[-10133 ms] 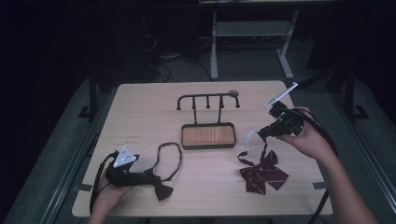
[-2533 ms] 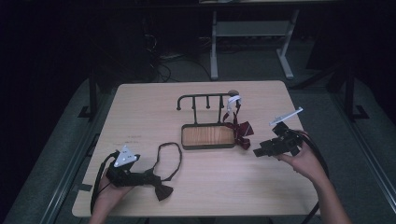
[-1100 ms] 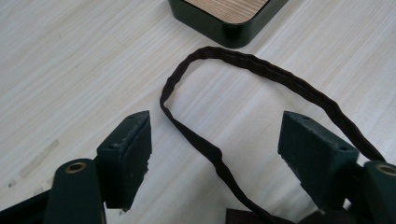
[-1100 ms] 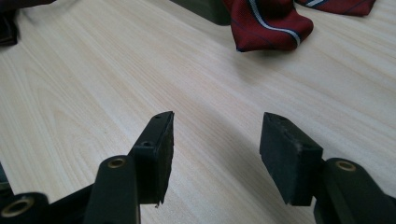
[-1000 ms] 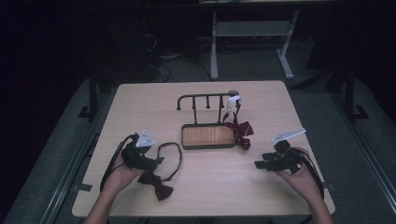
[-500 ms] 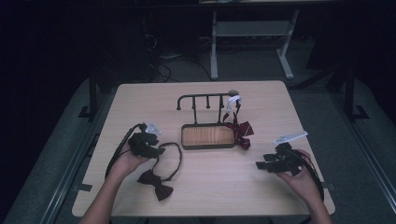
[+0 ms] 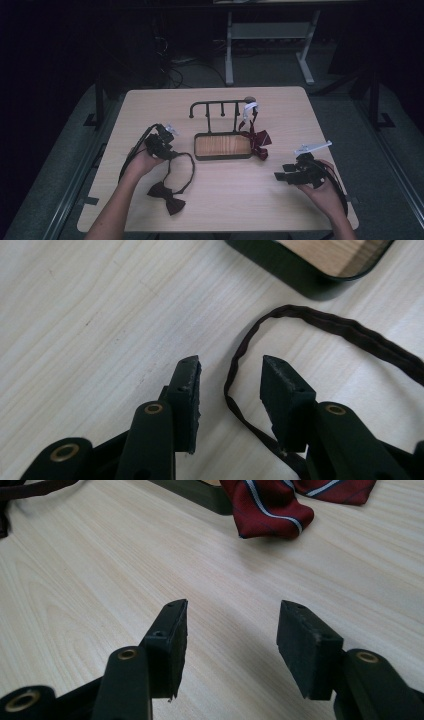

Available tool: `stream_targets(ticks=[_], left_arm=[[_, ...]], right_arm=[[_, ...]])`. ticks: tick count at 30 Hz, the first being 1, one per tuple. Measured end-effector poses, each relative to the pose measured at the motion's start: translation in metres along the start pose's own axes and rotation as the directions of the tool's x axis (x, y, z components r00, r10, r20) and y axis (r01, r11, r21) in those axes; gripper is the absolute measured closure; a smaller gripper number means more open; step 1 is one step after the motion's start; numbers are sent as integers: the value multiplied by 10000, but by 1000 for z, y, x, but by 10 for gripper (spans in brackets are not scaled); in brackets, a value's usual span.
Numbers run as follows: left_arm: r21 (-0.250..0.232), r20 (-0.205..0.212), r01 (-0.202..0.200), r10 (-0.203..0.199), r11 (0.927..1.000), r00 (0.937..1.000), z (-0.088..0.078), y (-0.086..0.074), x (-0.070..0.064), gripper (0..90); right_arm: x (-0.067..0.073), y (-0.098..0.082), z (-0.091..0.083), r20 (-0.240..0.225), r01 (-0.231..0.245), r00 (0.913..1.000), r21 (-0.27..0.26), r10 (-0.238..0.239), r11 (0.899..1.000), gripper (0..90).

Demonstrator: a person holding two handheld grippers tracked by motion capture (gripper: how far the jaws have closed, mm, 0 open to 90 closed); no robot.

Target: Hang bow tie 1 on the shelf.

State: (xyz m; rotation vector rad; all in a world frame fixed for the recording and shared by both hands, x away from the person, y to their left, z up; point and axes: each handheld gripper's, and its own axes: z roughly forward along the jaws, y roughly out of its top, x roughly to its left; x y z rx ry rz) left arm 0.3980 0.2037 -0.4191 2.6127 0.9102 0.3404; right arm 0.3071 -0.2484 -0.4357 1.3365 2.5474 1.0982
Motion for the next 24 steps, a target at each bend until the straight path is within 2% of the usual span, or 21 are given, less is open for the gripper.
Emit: stream_targets(ticks=[3,6,11,16,21,22,24], left_arm=[[279,71,136,-138,9995,9999,9,0,2,609],[202,233,503,-508,9985,9984,15,0,3,639],[300,360,701,-711,9971,9968,20,1,5,691],[426,454,653,-672,9970,9967,25,2,6,736],[406,621,629,-653,9972,9959,25,2,6,829],[568,726,463,-504,9973,9961,25,3,7,852],[581,808,421,-467,9974,9956,24,3,7,879]], right_arm=[[0,0,0,42,56,10000,4,-56,10000,457],[1,0,-1,36,-25,10000,-46,25,10000,457],[2,1,-2,60,-52,10000,-146,53,9999,457],[2,1,-3,64,-34,10000,-189,35,9998,457],[2,1,-5,72,-14,10000,-265,16,9996,457],[2,1,-5,72,-6,10000,-291,8,9996,457],[2,1,-5,46,-138,9999,-392,139,9991,457]])
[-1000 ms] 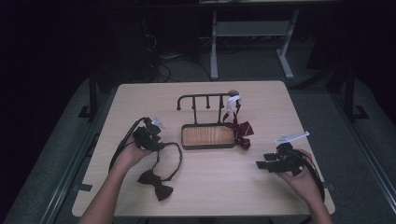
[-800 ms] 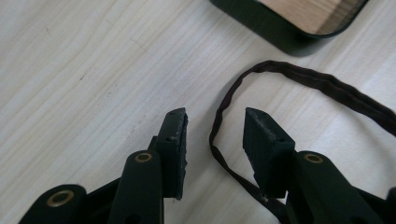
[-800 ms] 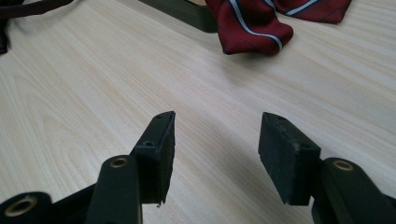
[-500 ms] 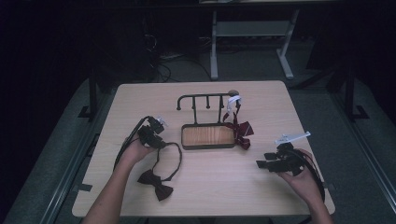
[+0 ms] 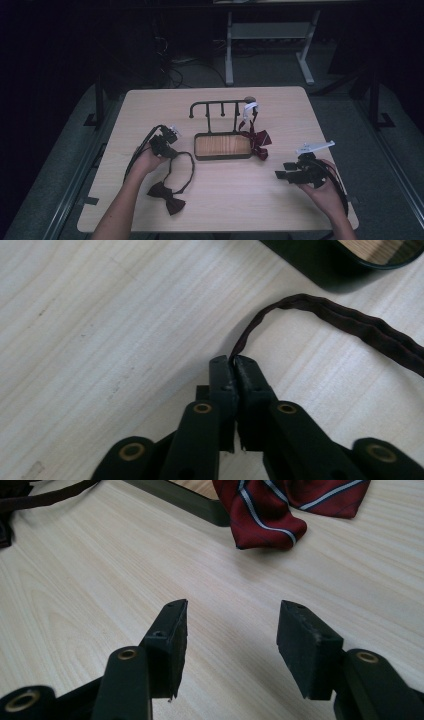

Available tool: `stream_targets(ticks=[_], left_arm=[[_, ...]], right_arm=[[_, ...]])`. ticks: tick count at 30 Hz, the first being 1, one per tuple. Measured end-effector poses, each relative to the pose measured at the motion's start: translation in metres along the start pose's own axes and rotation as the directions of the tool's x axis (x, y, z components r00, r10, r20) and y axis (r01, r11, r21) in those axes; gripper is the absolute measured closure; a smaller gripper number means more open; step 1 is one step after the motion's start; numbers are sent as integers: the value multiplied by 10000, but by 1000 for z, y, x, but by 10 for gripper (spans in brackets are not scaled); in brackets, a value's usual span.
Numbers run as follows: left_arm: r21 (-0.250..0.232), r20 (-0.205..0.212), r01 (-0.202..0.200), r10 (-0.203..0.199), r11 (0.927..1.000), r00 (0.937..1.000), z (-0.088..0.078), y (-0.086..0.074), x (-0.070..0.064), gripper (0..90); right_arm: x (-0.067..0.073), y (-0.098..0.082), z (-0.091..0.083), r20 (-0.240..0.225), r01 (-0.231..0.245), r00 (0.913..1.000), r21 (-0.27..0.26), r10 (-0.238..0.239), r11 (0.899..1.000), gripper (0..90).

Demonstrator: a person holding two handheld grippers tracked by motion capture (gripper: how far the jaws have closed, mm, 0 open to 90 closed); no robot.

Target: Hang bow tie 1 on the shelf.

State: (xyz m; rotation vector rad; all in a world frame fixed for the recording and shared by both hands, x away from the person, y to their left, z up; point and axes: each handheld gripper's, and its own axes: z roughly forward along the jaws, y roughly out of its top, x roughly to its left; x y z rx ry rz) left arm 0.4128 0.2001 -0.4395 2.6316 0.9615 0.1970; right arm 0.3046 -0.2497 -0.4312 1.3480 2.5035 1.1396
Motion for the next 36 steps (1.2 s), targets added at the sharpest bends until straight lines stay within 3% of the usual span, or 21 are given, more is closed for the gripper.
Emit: stream_targets(ticks=[10,17,27,36], left_arm=[[15,341,-25,24,10000,9994,-5,-4,-2,893],[-159,593,-411,419,9990,9974,-22,-5,-10,894],[-534,991,-512,563,9973,9935,-36,-8,-17,894],[-713,1034,-800,871,9942,9908,-51,-10,-23,894]], right_arm=[[-7,-3,-1,-82,-225,9997,52,225,9997,456],[-11,-4,0,-96,-266,9996,38,267,9996,454],[-14,-6,0,-116,-307,9995,-26,307,9995,450],[-14,-6,0,-76,-350,9994,-6,350,9994,450]])
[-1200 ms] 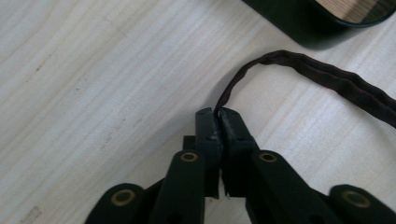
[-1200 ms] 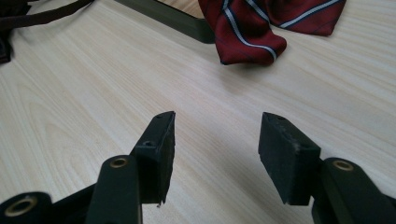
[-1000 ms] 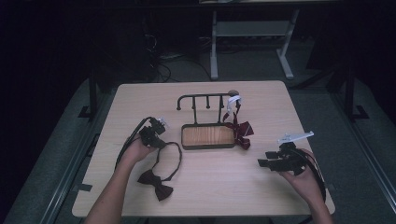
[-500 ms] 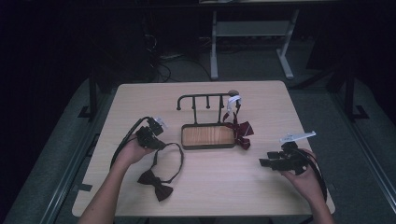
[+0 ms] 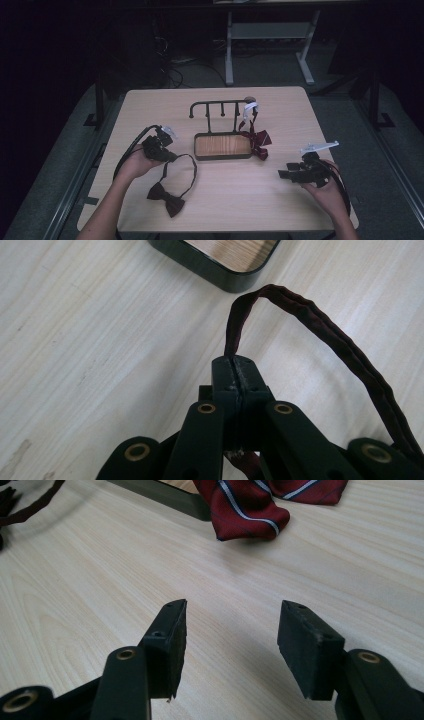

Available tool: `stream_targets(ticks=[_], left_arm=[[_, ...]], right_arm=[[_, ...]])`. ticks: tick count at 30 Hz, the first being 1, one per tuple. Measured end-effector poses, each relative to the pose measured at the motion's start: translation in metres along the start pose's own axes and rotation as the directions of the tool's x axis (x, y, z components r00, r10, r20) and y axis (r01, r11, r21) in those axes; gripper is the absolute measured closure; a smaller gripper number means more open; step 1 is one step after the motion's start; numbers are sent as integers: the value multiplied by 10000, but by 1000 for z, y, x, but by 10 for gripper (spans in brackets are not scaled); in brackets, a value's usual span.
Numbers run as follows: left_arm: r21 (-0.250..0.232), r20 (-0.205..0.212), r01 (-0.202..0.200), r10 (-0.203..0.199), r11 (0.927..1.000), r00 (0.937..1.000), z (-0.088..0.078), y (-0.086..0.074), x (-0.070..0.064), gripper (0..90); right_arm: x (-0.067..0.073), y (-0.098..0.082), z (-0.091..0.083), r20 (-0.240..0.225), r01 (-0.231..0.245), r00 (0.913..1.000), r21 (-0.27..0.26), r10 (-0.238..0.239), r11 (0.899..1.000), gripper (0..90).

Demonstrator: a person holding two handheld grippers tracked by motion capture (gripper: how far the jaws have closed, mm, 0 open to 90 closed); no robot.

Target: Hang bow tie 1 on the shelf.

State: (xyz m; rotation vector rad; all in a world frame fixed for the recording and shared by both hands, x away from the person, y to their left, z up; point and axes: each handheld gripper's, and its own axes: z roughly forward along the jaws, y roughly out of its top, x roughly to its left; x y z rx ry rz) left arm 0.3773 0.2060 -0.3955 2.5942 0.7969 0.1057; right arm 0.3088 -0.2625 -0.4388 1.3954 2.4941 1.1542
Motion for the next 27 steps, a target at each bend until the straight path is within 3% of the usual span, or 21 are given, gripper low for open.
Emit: stream_targets(ticks=[27], left_arm=[[34,-151,-922,922,9957,9956,-36,4,-21,894]], right_arm=[[0,-1,0,58,55,10000,82,-56,10000,453]])
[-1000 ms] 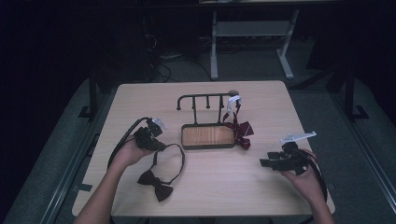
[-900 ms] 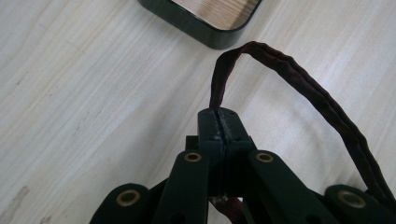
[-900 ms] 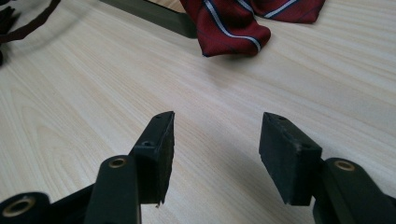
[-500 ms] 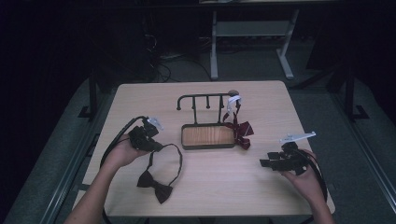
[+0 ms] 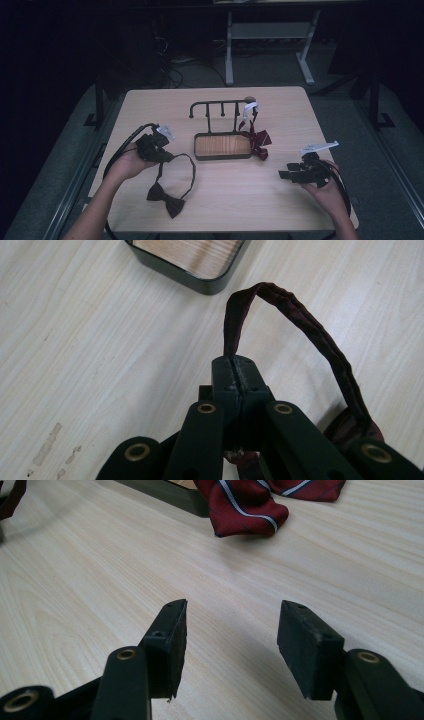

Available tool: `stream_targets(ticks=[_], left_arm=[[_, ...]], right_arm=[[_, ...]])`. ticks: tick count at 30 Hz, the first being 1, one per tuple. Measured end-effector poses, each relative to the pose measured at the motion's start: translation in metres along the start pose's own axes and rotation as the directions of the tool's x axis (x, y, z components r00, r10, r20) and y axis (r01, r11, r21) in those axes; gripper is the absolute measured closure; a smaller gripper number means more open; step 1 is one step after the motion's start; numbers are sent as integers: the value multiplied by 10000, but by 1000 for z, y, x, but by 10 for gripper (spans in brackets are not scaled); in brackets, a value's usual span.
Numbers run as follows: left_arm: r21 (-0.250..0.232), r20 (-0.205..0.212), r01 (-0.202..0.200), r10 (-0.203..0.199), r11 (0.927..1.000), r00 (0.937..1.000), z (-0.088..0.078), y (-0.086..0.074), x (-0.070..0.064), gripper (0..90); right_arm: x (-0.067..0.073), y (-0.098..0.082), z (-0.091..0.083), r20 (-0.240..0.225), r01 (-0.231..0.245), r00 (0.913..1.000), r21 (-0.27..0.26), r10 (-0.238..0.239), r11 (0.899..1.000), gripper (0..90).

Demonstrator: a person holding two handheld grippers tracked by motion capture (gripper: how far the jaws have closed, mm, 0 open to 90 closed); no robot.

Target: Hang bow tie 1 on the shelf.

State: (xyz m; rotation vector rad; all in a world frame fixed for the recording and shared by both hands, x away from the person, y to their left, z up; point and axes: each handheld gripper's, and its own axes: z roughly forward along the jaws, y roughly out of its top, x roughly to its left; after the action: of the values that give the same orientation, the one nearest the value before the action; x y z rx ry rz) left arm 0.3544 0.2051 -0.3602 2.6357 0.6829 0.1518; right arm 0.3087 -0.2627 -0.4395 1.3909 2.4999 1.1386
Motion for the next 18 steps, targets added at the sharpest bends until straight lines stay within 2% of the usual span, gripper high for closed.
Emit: stream_targets(ticks=[8,18], left_arm=[[-65,-94,-216,215,9997,9997,-10,2,-5,894],[-226,-224,-391,386,9990,9990,-29,5,-8,894]], right_arm=[[0,0,-1,34,-29,10000,19,29,10000,453],[-1,-1,-1,-2,45,10000,-9,-45,10000,453]])
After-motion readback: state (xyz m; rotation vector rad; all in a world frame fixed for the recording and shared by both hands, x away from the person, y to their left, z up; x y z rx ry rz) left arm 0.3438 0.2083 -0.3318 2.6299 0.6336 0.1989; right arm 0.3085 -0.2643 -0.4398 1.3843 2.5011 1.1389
